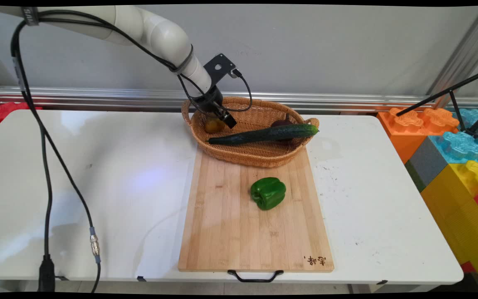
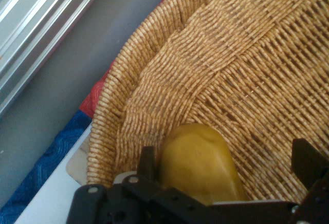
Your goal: Pick up the potato from the vegetable basket
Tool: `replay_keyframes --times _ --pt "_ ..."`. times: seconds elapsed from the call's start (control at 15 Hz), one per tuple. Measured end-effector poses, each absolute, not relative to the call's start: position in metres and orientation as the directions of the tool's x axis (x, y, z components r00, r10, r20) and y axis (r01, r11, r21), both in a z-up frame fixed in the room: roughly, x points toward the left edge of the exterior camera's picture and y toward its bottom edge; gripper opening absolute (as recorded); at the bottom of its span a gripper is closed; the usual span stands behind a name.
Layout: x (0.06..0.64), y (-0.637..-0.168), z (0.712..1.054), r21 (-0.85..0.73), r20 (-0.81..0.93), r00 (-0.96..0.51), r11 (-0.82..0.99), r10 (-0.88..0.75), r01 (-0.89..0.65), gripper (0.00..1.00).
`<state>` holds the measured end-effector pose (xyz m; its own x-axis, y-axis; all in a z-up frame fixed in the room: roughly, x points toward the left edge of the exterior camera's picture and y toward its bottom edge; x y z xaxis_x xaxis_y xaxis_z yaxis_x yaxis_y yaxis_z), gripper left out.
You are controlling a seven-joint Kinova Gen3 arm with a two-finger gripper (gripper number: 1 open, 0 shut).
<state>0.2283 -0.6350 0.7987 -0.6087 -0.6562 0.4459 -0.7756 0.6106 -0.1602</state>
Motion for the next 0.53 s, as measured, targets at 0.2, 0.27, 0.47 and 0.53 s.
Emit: replay_keyframes --times 0.2,0.27,0.47,0.53 --pt "0.2272 -0.6374 0.7944 -0.163 0.438 -0.608 0.607 -0.662 -0.778 1.0" --pt "0.227 -0.6379 0.793 -0.164 0.434 -0.608 0.606 -0.665 -0.779 1.0" --pt "0.2263 -0.6384 0.7919 -0.165 0.427 -0.61 0.605 -0.668 -0.779 0.0" --pt "0.2262 -0.6384 0.792 -0.165 0.425 -0.611 0.606 -0.668 -0.778 0.0"
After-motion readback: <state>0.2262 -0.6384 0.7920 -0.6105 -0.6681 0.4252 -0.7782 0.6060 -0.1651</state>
